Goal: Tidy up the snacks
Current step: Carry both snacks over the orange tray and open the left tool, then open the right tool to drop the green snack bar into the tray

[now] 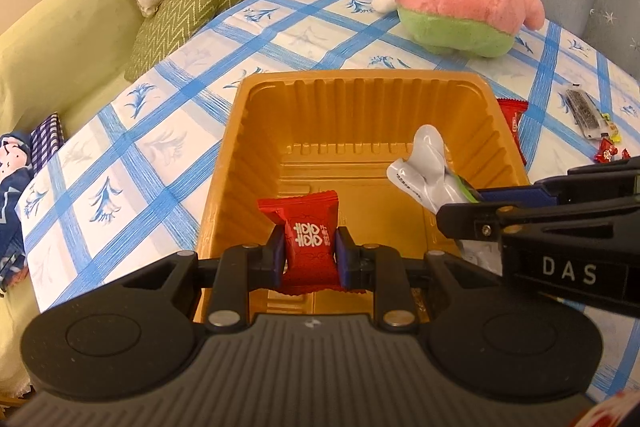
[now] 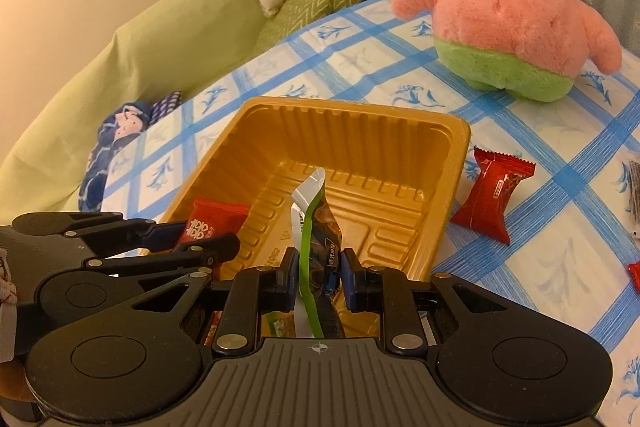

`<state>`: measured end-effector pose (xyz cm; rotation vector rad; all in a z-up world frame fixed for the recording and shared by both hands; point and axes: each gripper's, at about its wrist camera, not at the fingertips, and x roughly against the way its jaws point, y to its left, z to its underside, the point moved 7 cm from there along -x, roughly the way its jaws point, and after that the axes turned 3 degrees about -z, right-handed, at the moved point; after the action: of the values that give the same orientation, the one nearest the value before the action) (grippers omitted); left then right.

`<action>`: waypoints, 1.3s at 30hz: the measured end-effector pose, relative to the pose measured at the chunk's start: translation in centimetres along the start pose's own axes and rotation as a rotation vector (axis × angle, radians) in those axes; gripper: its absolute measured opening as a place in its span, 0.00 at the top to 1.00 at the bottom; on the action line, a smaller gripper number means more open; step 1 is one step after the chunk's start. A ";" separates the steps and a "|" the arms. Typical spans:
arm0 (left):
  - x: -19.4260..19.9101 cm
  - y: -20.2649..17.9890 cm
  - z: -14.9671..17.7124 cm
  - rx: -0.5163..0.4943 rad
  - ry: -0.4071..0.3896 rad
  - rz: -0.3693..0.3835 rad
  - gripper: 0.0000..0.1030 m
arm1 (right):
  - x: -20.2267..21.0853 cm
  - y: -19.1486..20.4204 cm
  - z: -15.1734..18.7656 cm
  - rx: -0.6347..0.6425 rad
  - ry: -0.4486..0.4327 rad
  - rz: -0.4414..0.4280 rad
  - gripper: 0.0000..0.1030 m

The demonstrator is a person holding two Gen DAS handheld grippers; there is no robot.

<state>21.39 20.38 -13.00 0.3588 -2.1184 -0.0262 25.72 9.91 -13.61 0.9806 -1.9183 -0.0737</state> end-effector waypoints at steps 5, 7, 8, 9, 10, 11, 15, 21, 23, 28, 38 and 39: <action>-0.3 -0.1 -0.4 0.002 -0.010 0.020 0.77 | -0.3 -0.4 -0.3 -0.014 -0.005 0.013 0.78; -0.1 -0.1 -0.5 0.002 -0.019 0.026 0.77 | -0.2 -0.4 -0.4 -0.016 -0.008 0.016 0.78; -0.1 -0.1 -0.5 0.001 -0.021 0.024 0.77 | -0.3 -0.5 -0.4 -0.017 -0.007 0.016 0.78; 0.0 0.0 -0.5 0.002 -0.019 0.024 0.77 | -0.2 -0.5 -0.4 -0.019 -0.007 0.017 0.78; 0.0 0.0 -0.4 0.004 -0.017 0.025 0.77 | -0.2 -0.5 -0.4 -0.020 -0.009 0.017 0.78; 0.0 0.0 -0.3 0.006 -0.014 0.024 0.77 | -0.1 -0.5 -0.4 -0.020 -0.009 0.017 0.78; 0.5 0.2 0.3 0.021 -0.004 0.026 0.77 | 0.0 -0.2 -0.6 -0.016 -0.021 0.006 0.78; 1.5 0.0 1.2 0.035 0.008 0.029 0.72 | 0.8 0.2 -1.0 0.001 -0.067 -0.025 0.58; 2.0 -0.1 1.5 0.044 0.009 0.029 0.71 | 1.5 0.3 -1.0 0.008 -0.085 -0.029 0.50; 3.6 -0.6 2.4 0.067 0.008 0.037 0.71 | 3.6 0.0 -0.1 0.022 -0.078 -0.055 0.49; 7.7 -4.0 4.1 0.060 -0.022 0.086 0.70 | 8.8 -1.7 3.9 0.022 -0.044 -0.039 0.48; 8.2 -4.6 4.3 0.054 -0.026 0.093 0.70 | 9.2 -2.0 4.4 0.021 -0.041 -0.032 0.47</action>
<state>14.85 13.27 -9.34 0.2931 -2.1627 0.0812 21.41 1.06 -10.23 1.0307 -1.9441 -0.0927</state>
